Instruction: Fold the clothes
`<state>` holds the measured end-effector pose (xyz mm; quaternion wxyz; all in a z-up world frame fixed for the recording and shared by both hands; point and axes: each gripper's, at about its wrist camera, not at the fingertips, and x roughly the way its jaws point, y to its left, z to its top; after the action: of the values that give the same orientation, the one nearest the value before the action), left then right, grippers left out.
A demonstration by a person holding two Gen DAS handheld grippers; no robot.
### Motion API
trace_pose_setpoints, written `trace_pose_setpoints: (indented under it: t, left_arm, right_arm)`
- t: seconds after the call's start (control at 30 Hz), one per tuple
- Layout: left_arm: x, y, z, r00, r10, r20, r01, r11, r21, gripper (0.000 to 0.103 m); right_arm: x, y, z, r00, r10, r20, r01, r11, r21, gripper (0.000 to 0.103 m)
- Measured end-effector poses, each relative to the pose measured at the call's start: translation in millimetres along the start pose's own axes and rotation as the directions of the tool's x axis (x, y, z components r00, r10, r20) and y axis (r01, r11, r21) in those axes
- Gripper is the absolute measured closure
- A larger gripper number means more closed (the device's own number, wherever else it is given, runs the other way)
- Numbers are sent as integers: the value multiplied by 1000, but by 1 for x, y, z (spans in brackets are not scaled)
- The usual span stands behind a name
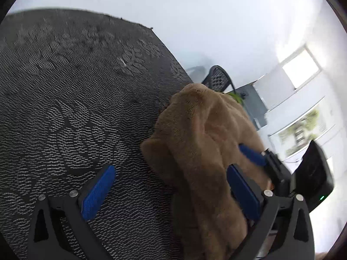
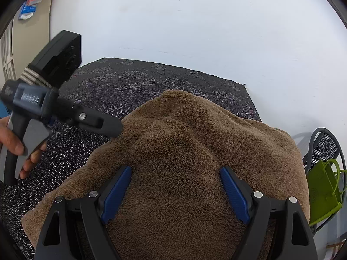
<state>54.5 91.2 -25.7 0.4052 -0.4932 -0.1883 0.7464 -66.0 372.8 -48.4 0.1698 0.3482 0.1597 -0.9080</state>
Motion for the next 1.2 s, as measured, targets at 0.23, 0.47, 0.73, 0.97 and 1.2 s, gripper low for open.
trace_pose_setpoints:
  t: [0.23, 0.47, 0.73, 0.97, 1.2]
  left_arm:
    - [22, -1, 12, 996, -80, -49, 76, 994, -73, 0]
    - [43, -16, 15, 995, -73, -74, 69, 997, -46, 0]
    - [57, -23, 19, 989, -134, -68, 130, 989, -71, 0]
    - [59, -23, 23, 980, -189, -56, 185, 980, -76, 0]
    - [74, -39, 26, 988, -133, -74, 132, 991, -23, 0]
  right_arm:
    - [-2, -2, -1, 1000, 4, 7, -4, 1000, 4, 18]
    - [-6, 1, -5, 1000, 2, 23, -3, 1000, 8, 18]
    - [-10, 5, -6, 999, 3, 33, -3, 1000, 9, 18]
    - [-13, 6, -7, 999, 5, 35, -5, 1000, 10, 18]
    - [-7, 2, -2, 999, 3, 36, -4, 1000, 9, 18]
